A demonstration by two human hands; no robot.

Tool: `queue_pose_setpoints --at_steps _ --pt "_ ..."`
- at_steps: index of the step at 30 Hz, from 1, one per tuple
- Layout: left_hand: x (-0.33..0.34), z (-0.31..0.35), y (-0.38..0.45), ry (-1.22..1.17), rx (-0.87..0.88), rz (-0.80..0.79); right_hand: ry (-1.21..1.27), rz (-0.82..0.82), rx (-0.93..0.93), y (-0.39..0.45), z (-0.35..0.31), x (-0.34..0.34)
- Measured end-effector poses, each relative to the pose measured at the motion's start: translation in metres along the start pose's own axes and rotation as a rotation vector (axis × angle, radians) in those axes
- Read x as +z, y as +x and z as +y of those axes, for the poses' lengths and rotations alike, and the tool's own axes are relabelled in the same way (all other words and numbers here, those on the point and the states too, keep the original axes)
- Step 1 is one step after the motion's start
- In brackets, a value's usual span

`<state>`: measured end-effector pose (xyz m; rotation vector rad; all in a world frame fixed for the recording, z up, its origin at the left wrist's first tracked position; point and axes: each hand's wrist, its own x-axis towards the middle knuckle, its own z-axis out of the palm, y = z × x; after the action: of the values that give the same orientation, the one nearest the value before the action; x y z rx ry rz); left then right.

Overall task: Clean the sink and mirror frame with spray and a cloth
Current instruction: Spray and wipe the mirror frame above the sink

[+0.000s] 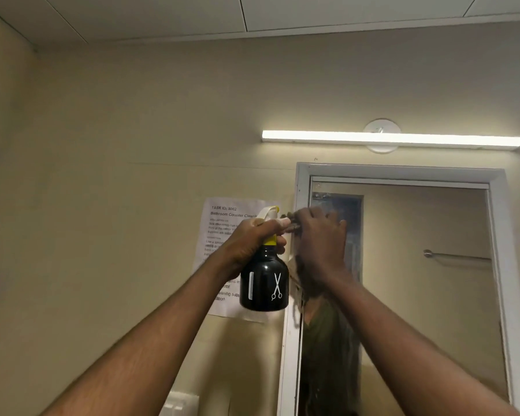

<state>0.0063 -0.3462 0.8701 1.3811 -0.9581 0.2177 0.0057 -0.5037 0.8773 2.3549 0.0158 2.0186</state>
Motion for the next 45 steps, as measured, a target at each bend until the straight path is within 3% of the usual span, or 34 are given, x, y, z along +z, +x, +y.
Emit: queue_pose_setpoints --at_steps 5,17,26,34,40,45 --pt "0.012 -0.001 0.006 0.041 -0.008 -0.079 0.006 0.009 -0.021 -0.047 0.005 0.014" --pt "0.021 -0.002 0.006 0.169 -0.006 0.011 0.005 0.024 -0.004 -0.069 0.0 0.01" --pt "0.008 0.039 0.032 0.044 -0.068 -0.172 -0.042 0.038 -0.027 -0.023 -0.002 0.006" --pt "-0.004 0.034 0.037 0.142 -0.061 -0.019 -0.02 0.018 -0.036 -0.001 0.002 0.006" --pt "-0.02 0.043 0.039 0.113 -0.05 -0.093 -0.131 -0.024 -0.058 0.1 0.001 -0.011" --pt "-0.021 0.032 0.031 0.1 -0.073 -0.08 -0.085 -0.003 -0.04 0.082 0.004 -0.004"
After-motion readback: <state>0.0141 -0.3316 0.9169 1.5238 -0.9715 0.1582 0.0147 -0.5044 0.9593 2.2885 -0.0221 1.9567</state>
